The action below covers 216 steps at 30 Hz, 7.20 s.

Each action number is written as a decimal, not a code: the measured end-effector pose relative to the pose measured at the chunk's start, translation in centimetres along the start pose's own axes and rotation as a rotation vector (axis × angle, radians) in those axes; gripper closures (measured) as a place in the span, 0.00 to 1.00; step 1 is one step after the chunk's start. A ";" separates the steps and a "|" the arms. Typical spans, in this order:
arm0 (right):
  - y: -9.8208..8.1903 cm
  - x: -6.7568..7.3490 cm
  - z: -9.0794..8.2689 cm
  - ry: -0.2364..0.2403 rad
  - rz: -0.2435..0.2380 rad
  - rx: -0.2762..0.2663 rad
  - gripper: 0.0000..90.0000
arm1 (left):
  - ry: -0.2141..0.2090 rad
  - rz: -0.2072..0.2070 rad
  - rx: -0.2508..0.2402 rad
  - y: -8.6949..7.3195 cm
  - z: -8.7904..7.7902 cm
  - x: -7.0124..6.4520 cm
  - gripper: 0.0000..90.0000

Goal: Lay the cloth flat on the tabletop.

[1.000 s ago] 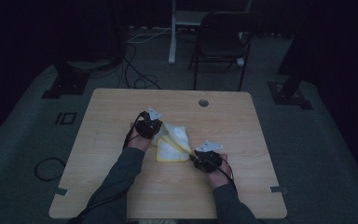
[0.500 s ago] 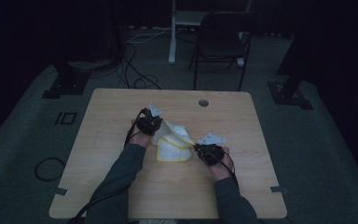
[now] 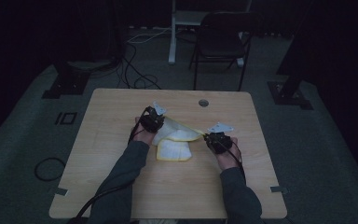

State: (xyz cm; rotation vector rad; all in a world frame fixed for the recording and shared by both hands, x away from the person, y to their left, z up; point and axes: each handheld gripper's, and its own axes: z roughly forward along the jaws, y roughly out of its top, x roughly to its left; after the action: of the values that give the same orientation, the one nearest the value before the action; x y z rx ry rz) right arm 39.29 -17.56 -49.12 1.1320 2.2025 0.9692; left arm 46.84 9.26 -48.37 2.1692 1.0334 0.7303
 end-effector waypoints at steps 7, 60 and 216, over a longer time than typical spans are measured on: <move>-0.2 -1.2 0.4 -0.015 0.016 0.027 0.98 | 0.073 0.023 0.055 -1.0 0.7 0.9 0.87; -0.8 -2.1 1.0 -0.016 0.062 0.062 0.72 | 0.038 -0.078 0.065 -2.3 1.4 0.8 0.71; 4.4 1.8 5.0 0.184 -0.189 0.113 0.99 | -0.256 -0.138 -0.058 -4.3 -5.4 1.0 0.79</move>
State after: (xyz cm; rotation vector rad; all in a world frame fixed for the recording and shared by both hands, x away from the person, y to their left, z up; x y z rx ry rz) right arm 43.90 -12.43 -49.04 0.8921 2.4874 0.9092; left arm 41.66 13.82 -47.74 2.0539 1.0021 0.4016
